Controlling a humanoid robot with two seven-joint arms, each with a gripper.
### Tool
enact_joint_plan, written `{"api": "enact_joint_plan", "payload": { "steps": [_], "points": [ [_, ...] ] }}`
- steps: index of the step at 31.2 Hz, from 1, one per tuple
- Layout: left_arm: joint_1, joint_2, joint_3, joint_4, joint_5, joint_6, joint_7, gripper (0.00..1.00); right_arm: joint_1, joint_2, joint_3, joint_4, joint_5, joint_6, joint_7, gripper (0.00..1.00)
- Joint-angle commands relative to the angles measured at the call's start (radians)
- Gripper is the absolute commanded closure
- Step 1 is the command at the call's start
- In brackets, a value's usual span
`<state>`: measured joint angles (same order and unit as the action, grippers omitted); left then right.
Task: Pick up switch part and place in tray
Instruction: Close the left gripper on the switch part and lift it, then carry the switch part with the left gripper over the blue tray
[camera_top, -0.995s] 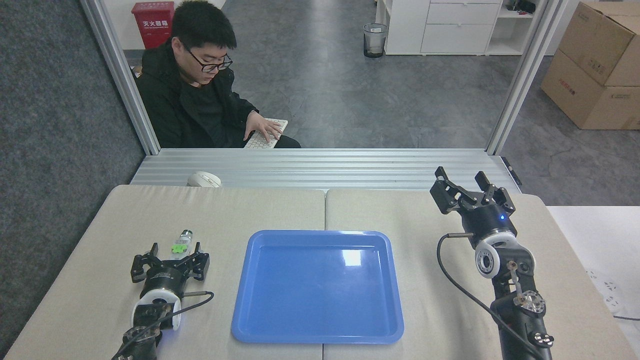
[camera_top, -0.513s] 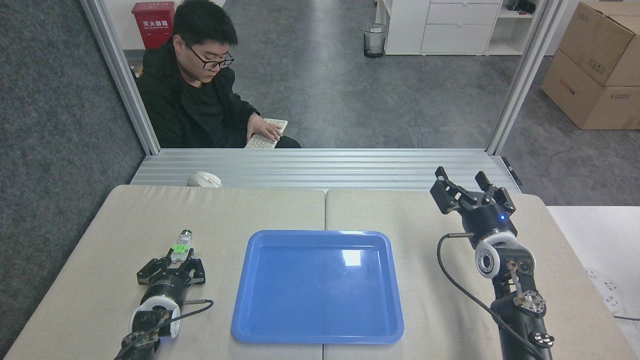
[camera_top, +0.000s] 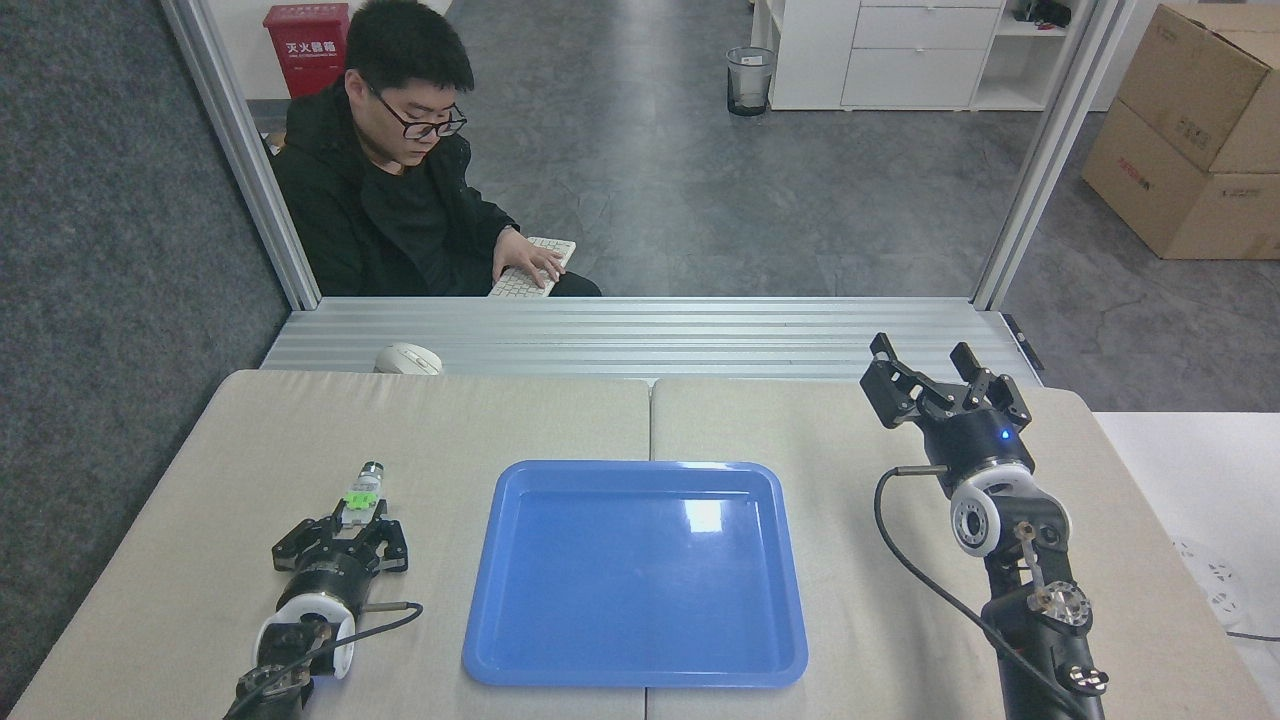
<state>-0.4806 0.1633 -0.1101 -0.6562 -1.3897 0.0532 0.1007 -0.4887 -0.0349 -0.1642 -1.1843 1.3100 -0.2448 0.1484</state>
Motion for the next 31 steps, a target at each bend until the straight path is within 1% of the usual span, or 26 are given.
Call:
{"api": "enact_joint_plan", "payload": {
  "steps": [1,3,6,8,11,13,16,18,21,25,28,31],
  "points": [
    [0.034,0.044,0.01,-0.28,0.001,0.001,-0.009,1.0,0.001,0.0,0.0,0.0,0.0,-0.001,0.0,0.0],
    [0.059,0.044,0.009,-0.408,0.001,-0.01,-0.013,1.0,-0.001,0.0,0.0,0.0,0.0,-0.001,0.0,0.0],
    [0.092,0.033,0.006,-0.601,0.0,-0.056,-0.045,1.0,0.001,0.0,0.0,0.0,0.0,-0.001,0.0,0.0],
    [0.103,0.033,0.001,-0.698,0.0,-0.071,-0.076,1.0,-0.001,0.001,0.0,0.0,0.0,-0.001,0.0,0.0],
    [0.119,0.01,-0.003,-0.808,0.0,-0.107,-0.088,1.0,-0.001,0.001,0.0,0.0,0.0,-0.001,0.0,0.0],
    [0.14,-0.028,-0.022,-0.868,-0.003,-0.169,-0.096,1.0,-0.001,0.0,0.0,0.0,0.0,-0.001,0.0,0.0],
    [0.169,-0.083,-0.055,-0.914,-0.006,-0.242,-0.108,1.0,-0.001,0.0,0.0,0.0,0.0,-0.001,0.0,0.0],
    [0.174,-0.097,-0.091,-0.921,-0.009,-0.262,-0.139,1.0,0.001,0.0,0.0,0.0,0.0,-0.001,0.0,0.0],
    [0.168,-0.096,-0.161,-0.898,-0.023,-0.268,-0.202,1.0,0.001,0.0,0.0,0.0,0.0,-0.001,0.0,0.0],
    [0.166,-0.088,-0.266,-0.775,-0.052,-0.268,-0.321,1.0,0.001,0.0,0.0,0.0,0.0,-0.001,0.0,0.0],
    [0.174,-0.09,-0.284,-0.67,-0.142,-0.268,-0.354,1.0,-0.001,0.001,0.0,0.0,0.0,-0.001,0.0,0.0],
    [0.191,-0.096,-0.286,-0.593,-0.213,-0.266,-0.36,1.0,0.001,0.001,0.0,0.0,0.0,-0.001,0.0,0.0]
  ]
}}
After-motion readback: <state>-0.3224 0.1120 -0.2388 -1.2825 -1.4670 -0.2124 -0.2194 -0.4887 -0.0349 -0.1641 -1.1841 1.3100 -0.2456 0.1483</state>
